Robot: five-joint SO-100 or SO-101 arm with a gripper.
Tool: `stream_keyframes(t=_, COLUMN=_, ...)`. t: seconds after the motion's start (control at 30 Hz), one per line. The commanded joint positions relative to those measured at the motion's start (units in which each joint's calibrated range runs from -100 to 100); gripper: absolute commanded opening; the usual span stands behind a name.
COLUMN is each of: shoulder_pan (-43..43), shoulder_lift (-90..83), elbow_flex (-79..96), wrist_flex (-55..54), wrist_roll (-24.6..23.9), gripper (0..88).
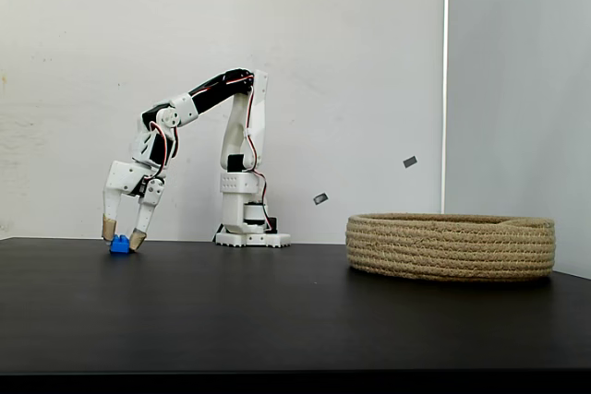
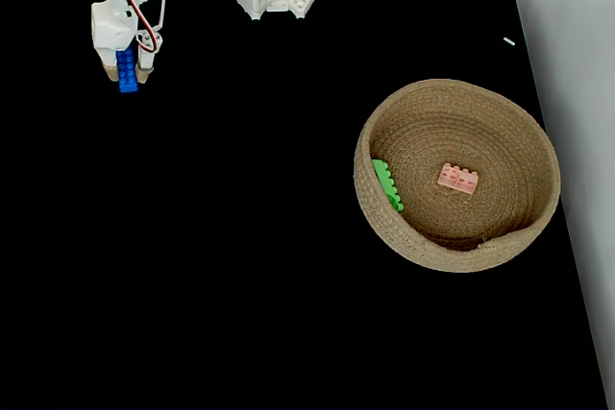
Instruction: Place the lego blocks in the tray
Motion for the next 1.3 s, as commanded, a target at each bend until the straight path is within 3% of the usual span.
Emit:
stream_keyframes(t=0.0, shoulder_pan=-1.6, shoulder_lift=-1.0, elbow_flex=-0.9, wrist_flex=0.8, wrist_roll=-1.9, gripper=0.0)
stream_keyframes(t=0.2, shoulder_pan=-9.1, shoulder_lift=-5.3, elbow_flex=-14.3, wrist_flex=14.8, wrist_roll=-9.5, gripper=0.0)
stream_keyframes(t=0.43, shoulder_pan=-28.0, shoulder_lift=-6.7, elbow_flex=-40.7, wrist_flex=28.0, wrist_roll=-28.8, gripper=0.0)
stream_keyframes(t=0.6, shoulder_pan=-42.8, shoulder_lift=-6.0, elbow_flex=-51.2, wrist_flex=29.4, wrist_roll=-38.6, gripper=0.0)
stream_keyframes(t=0.8, shoulder_pan=-59.5, shoulder_lift=-3.4, elbow_flex=-51.6, wrist_flex=28.8, wrist_roll=-49.5, gripper=0.0)
stream_keyframes(t=1.0, shoulder_pan=-70.2, shoulder_lift=0.6, elbow_flex=-49.2, wrist_flex=24.6, wrist_roll=-55.4, gripper=0.0)
stream_keyframes(t=1.2, shoulder_pan=-74.1, shoulder_lift=4.9, elbow_flex=-46.7, wrist_flex=19.9, wrist_roll=-58.4, gripper=0.1)
stream_keyframes(t=1.27, shoulder_pan=-74.7, shoulder_lift=5.7, elbow_flex=-46.4, wrist_flex=19.6, wrist_roll=-58.6, gripper=12.2)
